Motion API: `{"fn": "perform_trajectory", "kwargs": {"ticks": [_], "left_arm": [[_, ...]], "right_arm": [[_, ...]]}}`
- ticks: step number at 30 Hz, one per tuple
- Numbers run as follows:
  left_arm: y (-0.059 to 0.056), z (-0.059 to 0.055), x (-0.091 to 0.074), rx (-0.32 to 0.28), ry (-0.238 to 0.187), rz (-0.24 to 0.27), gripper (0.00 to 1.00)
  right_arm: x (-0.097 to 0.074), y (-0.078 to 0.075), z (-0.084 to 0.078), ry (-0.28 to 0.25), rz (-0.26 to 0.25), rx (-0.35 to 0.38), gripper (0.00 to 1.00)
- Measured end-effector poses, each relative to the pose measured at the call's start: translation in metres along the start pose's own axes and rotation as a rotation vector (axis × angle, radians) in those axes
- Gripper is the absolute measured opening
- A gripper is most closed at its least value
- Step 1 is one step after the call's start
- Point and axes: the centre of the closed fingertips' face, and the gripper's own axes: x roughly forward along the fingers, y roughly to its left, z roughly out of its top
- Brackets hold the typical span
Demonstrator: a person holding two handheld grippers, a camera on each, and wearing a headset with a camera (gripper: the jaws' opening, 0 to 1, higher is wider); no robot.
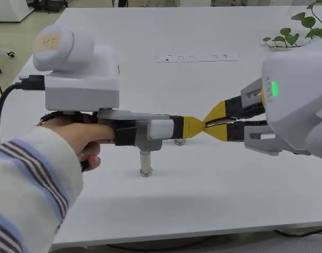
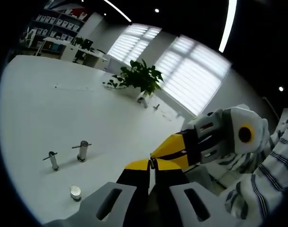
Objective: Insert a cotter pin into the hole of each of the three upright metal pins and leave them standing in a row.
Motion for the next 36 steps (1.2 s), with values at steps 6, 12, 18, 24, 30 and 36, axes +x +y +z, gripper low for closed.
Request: {"fn": "perform_trajectory", "kwargs": {"ticks": [6,12,18,24,30,36], "left_arm": [[0.002,-0.005,0.002,-0.002,0.015,0.016,0.0],[0.007,-0.002,-0.003,0.008,-0.005,0.048,0.0],[0.005,0.007,-0.018,0.155,-0.025,0.068,0.0],[-0.006,0.01,-0.031,0.244,-0.036,0.061,0.0],[-0.015,0.012,-0.037,0.348,-0.058,0.028,0.0],[-0.022,0.013,-0.046,0.459,-0.058,0.004,0.0]], "right_arm": [[0.003,0.004,-0.005,-0.019,0.006,0.013,0.0],[0.002,0.001,-0.011,-0.054,0.019,0.065,0.04],[0.003,0.004,-0.022,-0.097,0.131,0.218,0.15],[0.003,0.005,-0.037,-0.072,0.23,0.207,0.23],[-0.002,0.011,-0.021,-0.181,0.364,0.345,0.26],[-0.009,0.013,0.0,-0.28,0.465,0.492,0.27]]}}
